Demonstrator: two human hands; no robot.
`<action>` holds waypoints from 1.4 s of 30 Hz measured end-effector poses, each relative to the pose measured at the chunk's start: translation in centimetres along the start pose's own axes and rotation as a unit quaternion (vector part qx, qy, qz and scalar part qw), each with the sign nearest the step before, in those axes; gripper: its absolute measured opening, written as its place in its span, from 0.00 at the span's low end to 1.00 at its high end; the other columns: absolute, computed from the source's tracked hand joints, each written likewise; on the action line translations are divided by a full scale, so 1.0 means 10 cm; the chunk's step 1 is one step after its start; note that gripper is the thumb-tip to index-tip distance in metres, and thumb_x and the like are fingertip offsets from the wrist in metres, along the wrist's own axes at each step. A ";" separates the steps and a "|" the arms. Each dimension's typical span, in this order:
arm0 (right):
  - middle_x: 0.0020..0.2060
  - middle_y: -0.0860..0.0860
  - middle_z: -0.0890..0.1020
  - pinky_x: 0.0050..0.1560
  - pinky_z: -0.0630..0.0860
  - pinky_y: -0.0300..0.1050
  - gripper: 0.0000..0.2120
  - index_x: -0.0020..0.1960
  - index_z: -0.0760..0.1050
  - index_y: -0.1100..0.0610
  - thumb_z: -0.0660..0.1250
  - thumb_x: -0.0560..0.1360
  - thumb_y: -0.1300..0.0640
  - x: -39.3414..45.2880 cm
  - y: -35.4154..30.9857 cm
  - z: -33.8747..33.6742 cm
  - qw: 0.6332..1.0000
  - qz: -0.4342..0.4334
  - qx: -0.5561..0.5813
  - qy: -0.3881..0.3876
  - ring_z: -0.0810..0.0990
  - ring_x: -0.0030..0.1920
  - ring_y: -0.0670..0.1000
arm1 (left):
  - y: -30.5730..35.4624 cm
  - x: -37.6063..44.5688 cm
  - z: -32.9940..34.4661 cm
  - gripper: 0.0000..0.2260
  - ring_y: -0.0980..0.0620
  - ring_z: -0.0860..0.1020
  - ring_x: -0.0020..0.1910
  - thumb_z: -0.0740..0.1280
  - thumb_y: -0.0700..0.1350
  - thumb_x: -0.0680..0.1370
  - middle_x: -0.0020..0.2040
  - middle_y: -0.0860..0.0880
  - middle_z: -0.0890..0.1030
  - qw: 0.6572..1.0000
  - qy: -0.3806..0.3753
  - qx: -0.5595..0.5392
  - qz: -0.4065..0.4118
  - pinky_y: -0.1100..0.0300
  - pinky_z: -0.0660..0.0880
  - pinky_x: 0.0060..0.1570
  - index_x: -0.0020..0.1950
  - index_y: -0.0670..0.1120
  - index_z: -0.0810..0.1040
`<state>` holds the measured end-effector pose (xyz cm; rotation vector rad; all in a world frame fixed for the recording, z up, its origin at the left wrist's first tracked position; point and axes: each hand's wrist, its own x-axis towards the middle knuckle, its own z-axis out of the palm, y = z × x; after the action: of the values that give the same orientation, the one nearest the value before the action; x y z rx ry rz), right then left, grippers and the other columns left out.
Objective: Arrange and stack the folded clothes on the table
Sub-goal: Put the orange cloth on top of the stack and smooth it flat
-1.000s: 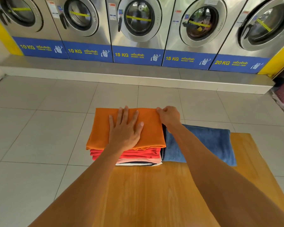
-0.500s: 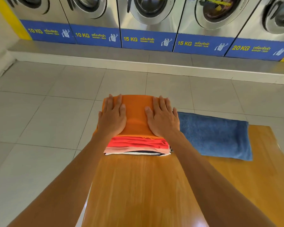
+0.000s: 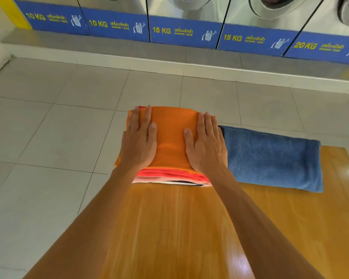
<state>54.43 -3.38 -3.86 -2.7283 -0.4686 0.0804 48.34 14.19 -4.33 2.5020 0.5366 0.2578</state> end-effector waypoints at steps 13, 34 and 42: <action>0.81 0.51 0.50 0.80 0.48 0.56 0.33 0.82 0.47 0.53 0.44 0.82 0.38 0.00 -0.11 -0.29 0.998 -0.004 -0.033 -0.058 0.44 0.81 0.54 | 0.13 -0.01 -0.24 0.26 0.46 0.47 0.79 0.48 0.57 0.83 0.80 0.49 0.45 0.996 -0.079 0.017 -0.026 0.39 0.47 0.75 0.80 0.55 0.44; 0.81 0.47 0.40 0.78 0.38 0.60 0.29 0.81 0.38 0.48 0.39 0.83 0.42 0.06 -0.62 -0.09 0.995 -0.067 -0.058 -0.049 0.36 0.80 0.51 | 0.15 0.14 -0.21 0.28 0.48 0.39 0.79 0.35 0.60 0.81 0.80 0.49 0.42 0.975 -0.065 0.185 0.101 0.44 0.41 0.76 0.80 0.53 0.42; 0.81 0.51 0.42 0.77 0.39 0.66 0.31 0.82 0.42 0.52 0.39 0.83 0.40 -0.05 -0.80 -0.17 0.997 -0.064 -0.049 -0.019 0.38 0.81 0.55 | 0.09 0.42 -0.64 0.24 0.46 0.50 0.79 0.48 0.56 0.83 0.79 0.47 0.58 0.975 -0.018 0.195 0.110 0.44 0.47 0.76 0.78 0.48 0.58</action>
<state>51.70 2.91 0.62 -2.7891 -0.6740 0.0787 50.50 18.39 1.79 2.9473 0.3170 0.2066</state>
